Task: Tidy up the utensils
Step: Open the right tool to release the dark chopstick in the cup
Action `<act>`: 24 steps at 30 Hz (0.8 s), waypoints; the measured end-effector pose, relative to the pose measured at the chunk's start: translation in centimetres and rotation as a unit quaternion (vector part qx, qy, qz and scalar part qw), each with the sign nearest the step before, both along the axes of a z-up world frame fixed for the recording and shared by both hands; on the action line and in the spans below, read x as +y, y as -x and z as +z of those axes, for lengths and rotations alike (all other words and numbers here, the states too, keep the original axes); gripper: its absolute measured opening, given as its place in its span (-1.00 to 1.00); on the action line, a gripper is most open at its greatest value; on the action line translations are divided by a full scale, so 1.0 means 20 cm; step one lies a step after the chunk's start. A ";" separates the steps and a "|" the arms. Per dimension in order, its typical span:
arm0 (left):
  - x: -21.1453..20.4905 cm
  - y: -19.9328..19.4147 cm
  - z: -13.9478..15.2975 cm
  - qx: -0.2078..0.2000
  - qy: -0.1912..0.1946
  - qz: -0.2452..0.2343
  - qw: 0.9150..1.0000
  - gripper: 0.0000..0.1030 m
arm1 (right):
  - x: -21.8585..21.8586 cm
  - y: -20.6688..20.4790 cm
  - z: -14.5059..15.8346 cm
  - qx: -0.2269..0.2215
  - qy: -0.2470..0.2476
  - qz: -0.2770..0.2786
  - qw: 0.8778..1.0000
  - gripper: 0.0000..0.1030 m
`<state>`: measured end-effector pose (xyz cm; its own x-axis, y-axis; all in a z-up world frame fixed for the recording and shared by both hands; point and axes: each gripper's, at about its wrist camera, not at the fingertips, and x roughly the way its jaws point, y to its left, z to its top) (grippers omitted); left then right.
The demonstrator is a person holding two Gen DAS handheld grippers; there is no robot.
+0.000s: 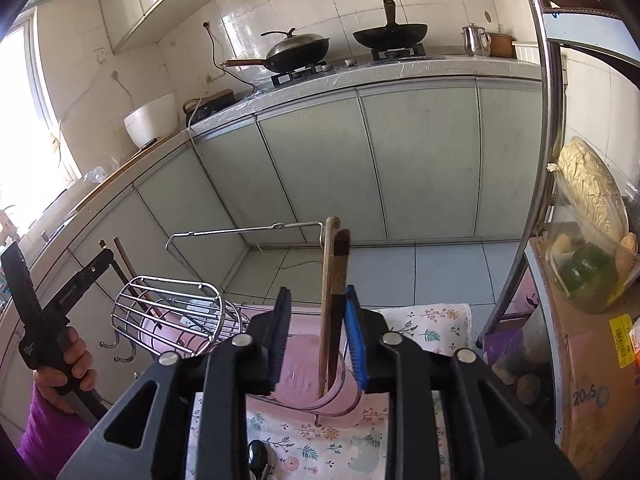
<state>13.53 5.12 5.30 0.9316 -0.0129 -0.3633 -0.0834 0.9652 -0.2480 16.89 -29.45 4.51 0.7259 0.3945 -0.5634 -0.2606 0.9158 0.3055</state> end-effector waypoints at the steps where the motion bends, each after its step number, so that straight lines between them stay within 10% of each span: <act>1: 0.01 0.01 0.00 0.000 0.003 0.000 1.000 -0.34 | 0.00 0.00 0.00 0.000 -0.001 0.001 1.000 -0.48; 24: 0.03 0.35 -0.06 0.025 0.024 -0.021 0.999 -0.33 | -0.05 0.35 -0.04 -0.045 0.003 -0.008 0.999 -0.47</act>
